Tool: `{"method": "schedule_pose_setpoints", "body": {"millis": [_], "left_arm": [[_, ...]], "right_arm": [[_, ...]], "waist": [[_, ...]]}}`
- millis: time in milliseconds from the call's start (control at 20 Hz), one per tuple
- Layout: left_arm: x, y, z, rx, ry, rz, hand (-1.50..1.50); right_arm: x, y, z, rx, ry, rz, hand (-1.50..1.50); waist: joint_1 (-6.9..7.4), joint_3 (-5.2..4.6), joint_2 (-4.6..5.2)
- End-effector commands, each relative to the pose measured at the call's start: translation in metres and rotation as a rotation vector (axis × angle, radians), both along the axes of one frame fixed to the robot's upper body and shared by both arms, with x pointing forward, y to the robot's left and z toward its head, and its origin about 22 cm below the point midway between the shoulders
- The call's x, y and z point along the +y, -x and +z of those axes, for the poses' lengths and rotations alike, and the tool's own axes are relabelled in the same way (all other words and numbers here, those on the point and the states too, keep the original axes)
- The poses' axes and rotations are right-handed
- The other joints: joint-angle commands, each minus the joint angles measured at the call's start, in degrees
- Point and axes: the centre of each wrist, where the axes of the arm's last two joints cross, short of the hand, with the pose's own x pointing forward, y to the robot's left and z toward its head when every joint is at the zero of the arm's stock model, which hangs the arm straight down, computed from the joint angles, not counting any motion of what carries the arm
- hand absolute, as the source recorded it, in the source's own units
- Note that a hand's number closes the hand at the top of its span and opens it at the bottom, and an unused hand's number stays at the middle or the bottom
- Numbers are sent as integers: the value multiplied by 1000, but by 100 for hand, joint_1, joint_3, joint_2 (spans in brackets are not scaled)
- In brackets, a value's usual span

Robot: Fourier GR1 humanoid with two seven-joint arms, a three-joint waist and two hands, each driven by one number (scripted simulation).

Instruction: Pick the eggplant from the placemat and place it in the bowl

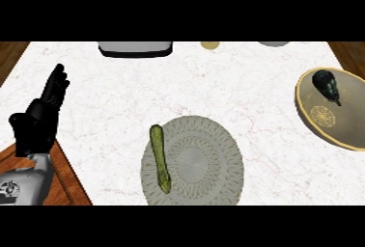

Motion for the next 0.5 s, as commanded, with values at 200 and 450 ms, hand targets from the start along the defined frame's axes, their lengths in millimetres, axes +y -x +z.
{"method": "schedule_pose_setpoints", "body": {"millis": [200, 450], "left_arm": [[-5, -3, 2, 15, 0, -3, 0], [-5, 1, -3, 4, -9, -3, 0]], "right_arm": [[-8, 83, -11, -45, -44, 103, -150], [9, 135, -19, -74, -47, 169, -150]], "waist": [[-44, -4, -8], [-47, -5, -3]]}}
